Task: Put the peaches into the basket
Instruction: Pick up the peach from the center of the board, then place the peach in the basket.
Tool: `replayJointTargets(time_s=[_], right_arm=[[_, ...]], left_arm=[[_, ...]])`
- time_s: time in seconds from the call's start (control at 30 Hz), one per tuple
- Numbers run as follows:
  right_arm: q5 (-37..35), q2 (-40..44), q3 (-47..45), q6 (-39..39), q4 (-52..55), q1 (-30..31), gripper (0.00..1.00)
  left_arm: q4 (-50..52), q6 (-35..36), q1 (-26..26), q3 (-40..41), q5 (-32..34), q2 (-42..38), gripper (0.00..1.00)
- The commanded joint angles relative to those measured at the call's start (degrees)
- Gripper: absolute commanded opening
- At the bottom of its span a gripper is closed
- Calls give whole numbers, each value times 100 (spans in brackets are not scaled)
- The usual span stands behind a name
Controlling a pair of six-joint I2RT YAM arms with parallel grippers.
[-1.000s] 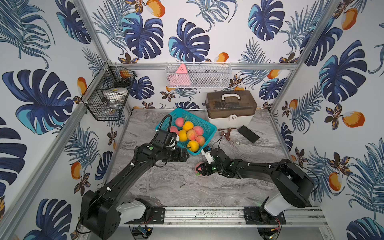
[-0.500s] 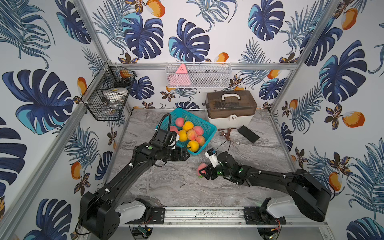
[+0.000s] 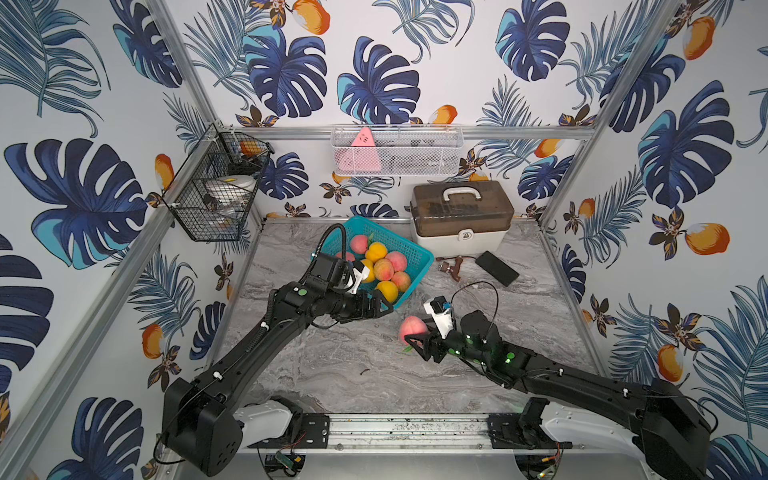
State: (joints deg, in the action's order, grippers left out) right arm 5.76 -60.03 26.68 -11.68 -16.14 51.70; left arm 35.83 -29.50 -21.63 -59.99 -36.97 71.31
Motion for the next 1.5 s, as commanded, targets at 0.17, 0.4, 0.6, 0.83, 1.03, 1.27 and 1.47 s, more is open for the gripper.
replayJointTargets(time_s=[0.17,0.4,0.6,0.83,1.03,1.27,1.47], right_arm=[[-23,158,191,463,142,15,67],[-162,95,172,653,94,31,69],[-244,140,206,779,136,66,70],[-242,234,206,851,188,94,70],[-254,328,190,838,198,101,70],[-311,416,141,847,230,99,71],[-303,424,128,847,225,102,71]], left_arm=[[-450,-164,-209,9,-770,122,99],[-598,-184,-703,-119,-570,357,99],[-817,-307,-908,-167,-534,589,99],[-1166,-548,-1265,-203,-389,871,99],[-1380,-698,-1460,-250,-323,1060,99],[-1424,-724,-1538,-295,-338,1144,91],[-1421,-734,-1558,-310,-275,1175,84]])
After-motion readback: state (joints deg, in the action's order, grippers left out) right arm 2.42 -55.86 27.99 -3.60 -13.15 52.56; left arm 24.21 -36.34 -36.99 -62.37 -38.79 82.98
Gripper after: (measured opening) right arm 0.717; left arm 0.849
